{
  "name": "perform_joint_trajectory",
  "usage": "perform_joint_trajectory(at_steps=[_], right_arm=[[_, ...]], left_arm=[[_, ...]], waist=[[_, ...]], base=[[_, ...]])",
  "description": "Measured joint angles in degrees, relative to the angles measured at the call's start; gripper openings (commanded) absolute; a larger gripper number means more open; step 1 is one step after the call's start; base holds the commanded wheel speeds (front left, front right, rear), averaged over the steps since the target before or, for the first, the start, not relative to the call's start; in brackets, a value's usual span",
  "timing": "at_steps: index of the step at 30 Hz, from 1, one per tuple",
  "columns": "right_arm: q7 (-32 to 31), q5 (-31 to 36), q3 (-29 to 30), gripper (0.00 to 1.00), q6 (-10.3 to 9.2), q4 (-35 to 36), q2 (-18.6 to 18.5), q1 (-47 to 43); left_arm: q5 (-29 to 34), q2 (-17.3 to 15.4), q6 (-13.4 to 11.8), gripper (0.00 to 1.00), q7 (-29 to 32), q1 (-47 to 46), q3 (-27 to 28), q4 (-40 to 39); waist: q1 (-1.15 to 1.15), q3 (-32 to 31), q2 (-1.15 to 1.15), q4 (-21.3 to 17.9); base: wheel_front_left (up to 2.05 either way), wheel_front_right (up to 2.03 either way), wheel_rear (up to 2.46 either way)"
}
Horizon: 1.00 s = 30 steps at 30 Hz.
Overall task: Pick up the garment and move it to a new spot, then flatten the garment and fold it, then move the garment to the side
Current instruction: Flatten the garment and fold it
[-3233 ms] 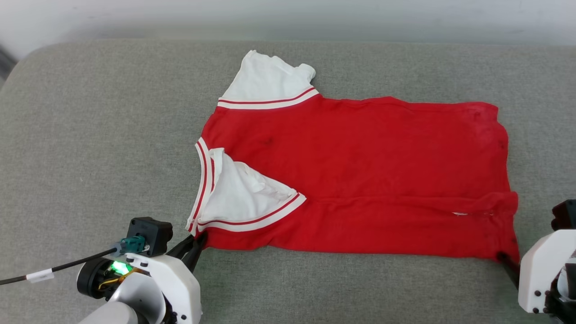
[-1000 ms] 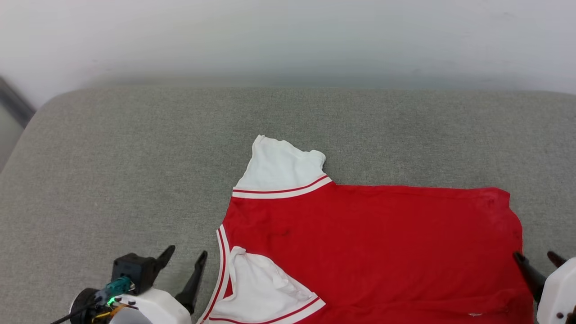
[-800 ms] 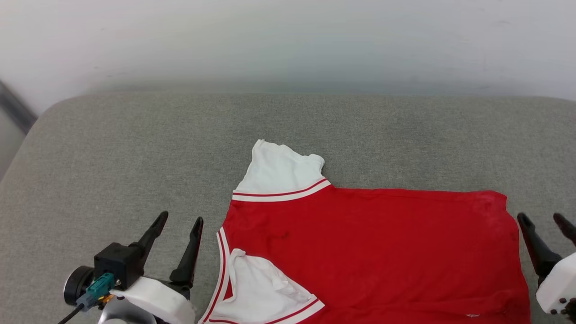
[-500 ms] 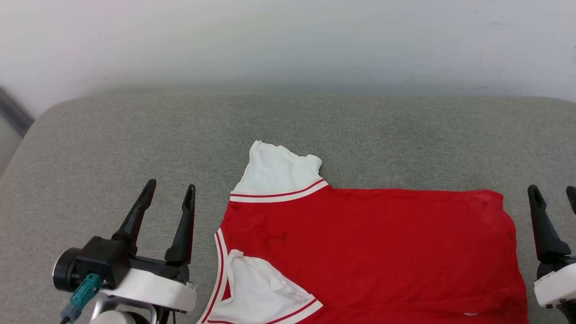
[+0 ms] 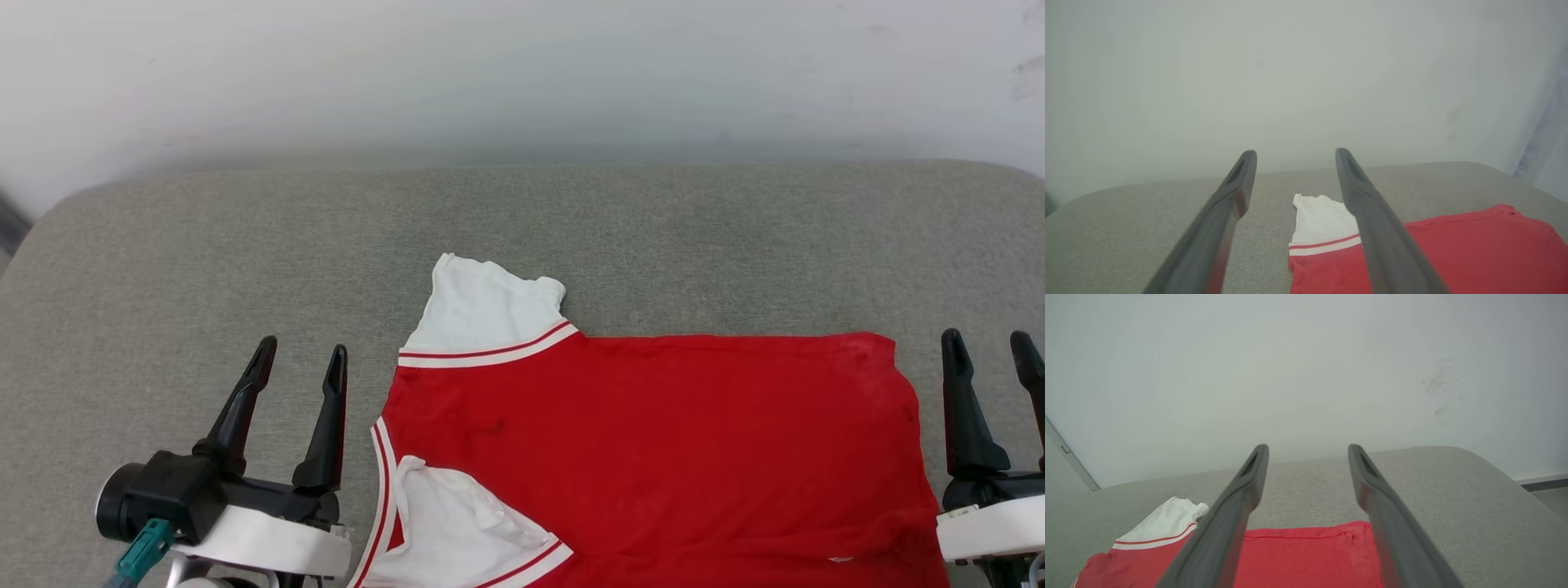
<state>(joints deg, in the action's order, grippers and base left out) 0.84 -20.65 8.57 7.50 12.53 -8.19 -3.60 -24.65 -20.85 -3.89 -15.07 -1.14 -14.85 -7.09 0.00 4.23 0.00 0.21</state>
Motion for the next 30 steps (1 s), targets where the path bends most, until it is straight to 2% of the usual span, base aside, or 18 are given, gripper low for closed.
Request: perform_joint_trajectory(at_steps=[6, 10, 16, 19, 24, 27, 30], right_arm=[[0.60, -1.00, 0.13, 1.00, 0.00, 0.13, -0.10, 0.21], [0.55, -1.07, -0.01, 1.00, 0.00, 0.80, -0.21, 1.16], [0.42, -0.71, -1.20, 1.00, 0.00, 1.57, 0.05, 3.80], [0.32, 0.75, -2.30, 1.00, 0.00, 2.09, 0.11, 4.86], [0.32, 1.49, -4.50, 1.00, 0.00, 4.10, 1.47, 7.24], [0.26, 1.48, -5.44, 1.00, 0.00, 4.60, 2.07, 7.73], [0.01, 0.99, -6.67, 1.00, 0.00, 4.71, 3.04, 7.87]], left_arm=[[0.81, -0.63, 4.38, 1.00, 0.07, -0.86, 0.08, 2.35], [1.16, -3.98, 7.11, 1.00, 3.69, -7.01, -0.21, 3.63], [-2.59, -8.96, 10.15, 1.00, 12.63, -19.42, -0.65, 4.67], [-3.77, -12.90, 10.94, 1.00, 19.31, -26.55, -2.48, 6.43], [-9.22, -18.81, 11.25, 1.00, 32.42, -36.27, -7.20, 10.34], [-15.01, -21.29, 11.37, 1.00, 43.32, -40.25, -9.51, 13.73], [-17.97, -23.65, 11.31, 1.00, 52.31, -43.33, -10.47, 16.22]], waist=[[0.00, 1.43, 0.00, -0.94], [0.00, 3.57, 0.00, -1.56], [0.00, 7.79, 0.00, -3.56], [0.00, 10.24, 0.00, -4.92], [0.00, 13.84, 0.00, -8.27], [0.01, 15.76, 0.00, -10.43], [0.01, 17.51, 0.00, -12.45]], base=[[0.00, 0.00, 0.00], [0.00, 0.00, 0.00], [0.00, 0.00, 0.00], [0.00, 0.00, 0.00], [0.00, 0.00, 0.00], [0.00, 0.00, 0.00], [0.00, 0.00, 0.00]])
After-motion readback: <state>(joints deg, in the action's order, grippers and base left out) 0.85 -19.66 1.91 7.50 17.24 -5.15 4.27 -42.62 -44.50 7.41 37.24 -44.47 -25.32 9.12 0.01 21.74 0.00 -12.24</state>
